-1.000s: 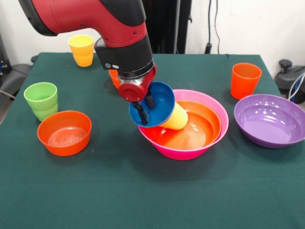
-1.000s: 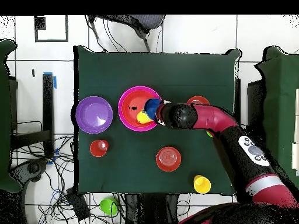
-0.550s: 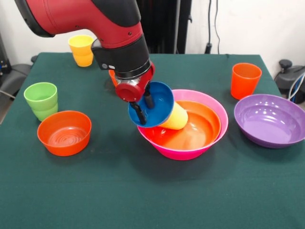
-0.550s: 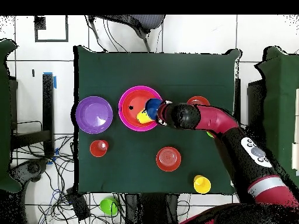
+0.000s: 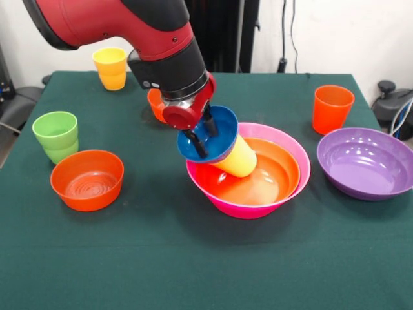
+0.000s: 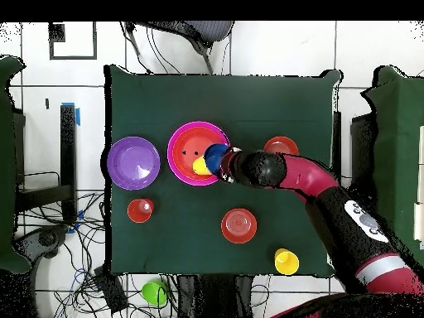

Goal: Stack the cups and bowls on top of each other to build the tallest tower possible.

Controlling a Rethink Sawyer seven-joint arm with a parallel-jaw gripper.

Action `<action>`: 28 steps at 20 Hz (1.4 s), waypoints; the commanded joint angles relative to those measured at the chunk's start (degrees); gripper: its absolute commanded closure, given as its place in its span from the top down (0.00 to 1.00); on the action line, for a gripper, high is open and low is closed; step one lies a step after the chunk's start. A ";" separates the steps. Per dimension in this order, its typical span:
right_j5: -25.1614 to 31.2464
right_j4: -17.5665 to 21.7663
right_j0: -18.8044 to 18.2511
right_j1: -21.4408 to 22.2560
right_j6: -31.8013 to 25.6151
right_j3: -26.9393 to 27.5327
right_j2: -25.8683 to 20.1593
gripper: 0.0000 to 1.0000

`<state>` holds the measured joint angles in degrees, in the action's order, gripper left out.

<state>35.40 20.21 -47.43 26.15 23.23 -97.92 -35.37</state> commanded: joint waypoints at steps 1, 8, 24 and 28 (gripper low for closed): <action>5.23 -2.24 -0.88 -1.61 4.01 -5.19 -4.12 1.00; 4.53 -3.59 -1.48 0.72 5.62 -8.17 -6.26 1.00; -0.15 -0.84 -1.94 -1.73 4.93 -8.30 -6.67 1.00; -1.56 -0.14 -1.86 -2.04 4.58 -7.61 -7.01 1.00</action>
<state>35.80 18.15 -49.68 26.34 23.23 -104.65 -40.43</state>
